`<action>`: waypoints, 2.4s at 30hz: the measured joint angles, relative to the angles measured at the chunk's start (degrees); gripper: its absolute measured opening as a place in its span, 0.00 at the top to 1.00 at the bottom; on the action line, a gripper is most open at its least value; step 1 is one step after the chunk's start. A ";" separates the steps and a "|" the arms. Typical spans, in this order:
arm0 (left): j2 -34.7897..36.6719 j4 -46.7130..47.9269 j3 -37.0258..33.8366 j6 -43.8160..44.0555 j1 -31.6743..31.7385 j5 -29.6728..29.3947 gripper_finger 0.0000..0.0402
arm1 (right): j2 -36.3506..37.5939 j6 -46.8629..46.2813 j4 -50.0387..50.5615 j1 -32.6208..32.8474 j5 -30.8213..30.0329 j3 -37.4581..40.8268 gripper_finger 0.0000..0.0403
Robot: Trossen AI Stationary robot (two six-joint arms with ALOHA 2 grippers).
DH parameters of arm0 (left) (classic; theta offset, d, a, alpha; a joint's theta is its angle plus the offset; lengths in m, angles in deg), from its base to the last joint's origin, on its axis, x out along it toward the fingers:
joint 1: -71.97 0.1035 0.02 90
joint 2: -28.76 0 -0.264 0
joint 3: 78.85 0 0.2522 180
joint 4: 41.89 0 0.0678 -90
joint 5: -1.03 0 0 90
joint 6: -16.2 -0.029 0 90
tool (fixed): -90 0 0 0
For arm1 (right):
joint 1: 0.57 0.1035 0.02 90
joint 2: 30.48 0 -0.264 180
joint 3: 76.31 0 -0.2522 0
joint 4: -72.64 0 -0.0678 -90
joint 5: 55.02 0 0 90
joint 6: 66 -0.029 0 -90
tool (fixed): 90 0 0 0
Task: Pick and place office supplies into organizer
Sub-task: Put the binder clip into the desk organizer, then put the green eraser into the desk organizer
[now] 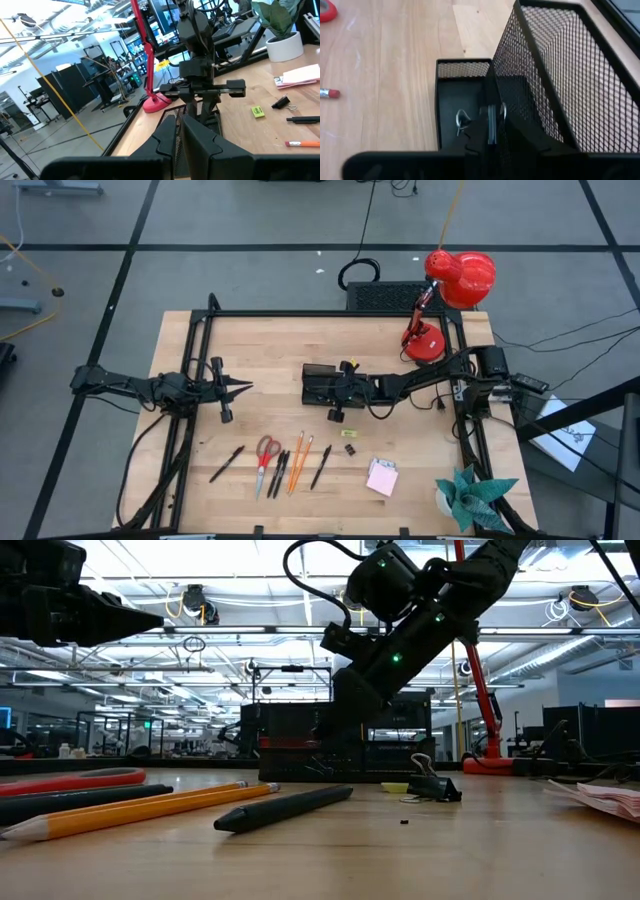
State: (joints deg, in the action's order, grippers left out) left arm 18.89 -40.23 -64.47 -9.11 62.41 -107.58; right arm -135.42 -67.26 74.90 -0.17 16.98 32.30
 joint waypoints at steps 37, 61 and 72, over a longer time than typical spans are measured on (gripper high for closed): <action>0.00 0.31 0.00 0.08 0.00 0.00 0.91 | 8.37 6.82 -5.19 18.93 7.45 3.33 0.70; 0.00 0.33 0.00 0.37 0.00 -1.42 0.91 | 8.63 -8.21 3.18 17.38 -4.21 11.63 0.55; 0.00 0.33 0.00 0.40 0.00 -1.44 0.91 | 8.63 -9.26 3.18 17.59 0.25 13.53 0.58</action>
State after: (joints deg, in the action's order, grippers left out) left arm 18.89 -39.90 -64.47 -8.71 62.41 -109.03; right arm -126.79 -76.52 78.08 17.42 17.23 45.83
